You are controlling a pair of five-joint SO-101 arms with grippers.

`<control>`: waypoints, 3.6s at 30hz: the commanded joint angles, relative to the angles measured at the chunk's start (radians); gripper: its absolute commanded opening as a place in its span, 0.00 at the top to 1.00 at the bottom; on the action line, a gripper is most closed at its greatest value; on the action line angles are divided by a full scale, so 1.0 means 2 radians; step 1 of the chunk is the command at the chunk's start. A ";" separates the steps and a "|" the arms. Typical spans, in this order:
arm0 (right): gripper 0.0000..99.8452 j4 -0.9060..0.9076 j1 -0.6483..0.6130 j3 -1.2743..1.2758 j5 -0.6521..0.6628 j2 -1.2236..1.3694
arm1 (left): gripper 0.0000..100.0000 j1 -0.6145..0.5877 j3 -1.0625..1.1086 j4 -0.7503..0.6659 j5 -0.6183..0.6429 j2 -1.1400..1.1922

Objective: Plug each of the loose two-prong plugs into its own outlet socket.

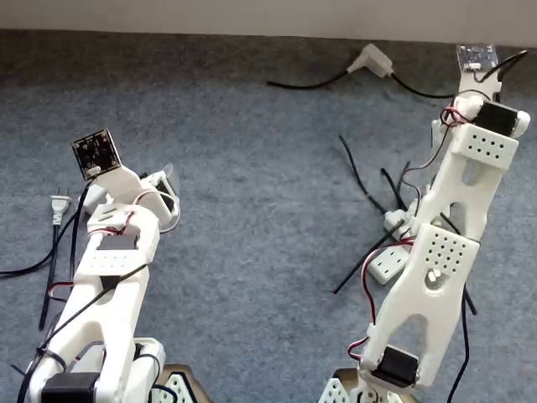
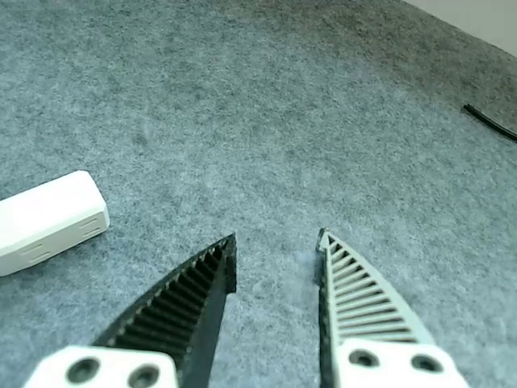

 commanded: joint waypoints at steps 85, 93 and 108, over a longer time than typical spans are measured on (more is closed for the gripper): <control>0.94 -0.087 -0.015 0.376 -0.170 -0.488 | 0.83 0.011 -0.016 -0.010 0.002 0.003; 0.94 0.009 -0.100 0.379 -0.285 -0.541 | 0.83 0.011 -0.016 -0.010 0.002 0.003; 0.87 -0.062 -0.284 0.569 -0.504 -0.539 | 0.83 0.007 -0.018 -0.010 0.003 0.003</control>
